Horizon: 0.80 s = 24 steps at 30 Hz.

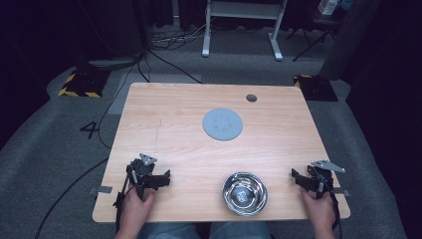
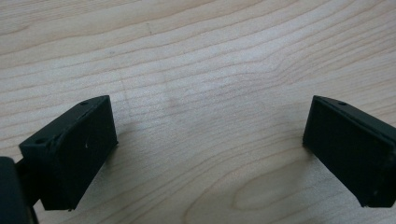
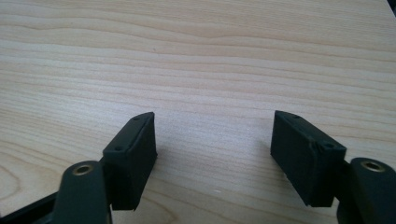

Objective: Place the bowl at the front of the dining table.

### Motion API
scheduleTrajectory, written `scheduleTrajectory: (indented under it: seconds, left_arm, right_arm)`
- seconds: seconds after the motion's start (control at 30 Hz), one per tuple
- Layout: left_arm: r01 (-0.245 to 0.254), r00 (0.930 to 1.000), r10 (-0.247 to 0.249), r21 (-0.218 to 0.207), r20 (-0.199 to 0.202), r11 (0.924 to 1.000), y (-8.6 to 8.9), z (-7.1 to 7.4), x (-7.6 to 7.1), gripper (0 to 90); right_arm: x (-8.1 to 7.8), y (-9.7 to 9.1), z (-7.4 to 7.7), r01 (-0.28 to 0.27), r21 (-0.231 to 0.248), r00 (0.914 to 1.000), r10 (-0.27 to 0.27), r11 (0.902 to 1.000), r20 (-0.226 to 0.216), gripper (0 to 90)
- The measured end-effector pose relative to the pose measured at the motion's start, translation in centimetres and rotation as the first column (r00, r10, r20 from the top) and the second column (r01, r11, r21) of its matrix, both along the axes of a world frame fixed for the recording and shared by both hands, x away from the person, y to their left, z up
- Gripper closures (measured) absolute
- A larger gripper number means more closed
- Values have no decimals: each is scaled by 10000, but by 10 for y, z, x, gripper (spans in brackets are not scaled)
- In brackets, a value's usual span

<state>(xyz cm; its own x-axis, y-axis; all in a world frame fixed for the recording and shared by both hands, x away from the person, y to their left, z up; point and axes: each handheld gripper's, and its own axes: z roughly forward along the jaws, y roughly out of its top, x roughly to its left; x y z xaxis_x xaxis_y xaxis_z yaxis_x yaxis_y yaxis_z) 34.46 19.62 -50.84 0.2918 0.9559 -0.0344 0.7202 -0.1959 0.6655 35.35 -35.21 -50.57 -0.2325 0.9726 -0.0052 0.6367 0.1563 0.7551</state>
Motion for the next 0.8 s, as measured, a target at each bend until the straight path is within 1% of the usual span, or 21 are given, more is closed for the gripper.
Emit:
scheduleTrajectory:
  seconds: [0.27,0.8]
  left_arm:
    - [1,10000,-1,2,0,10000,0,0,0,29]
    - [2,10000,-2,3,1,10000,0,0,0,29]
  right_arm:
    - [0,0,0,-86,34,10000,86,10000,-19,292]
    - [0,0,0,-67,31,10000,67,10000,-16,295]
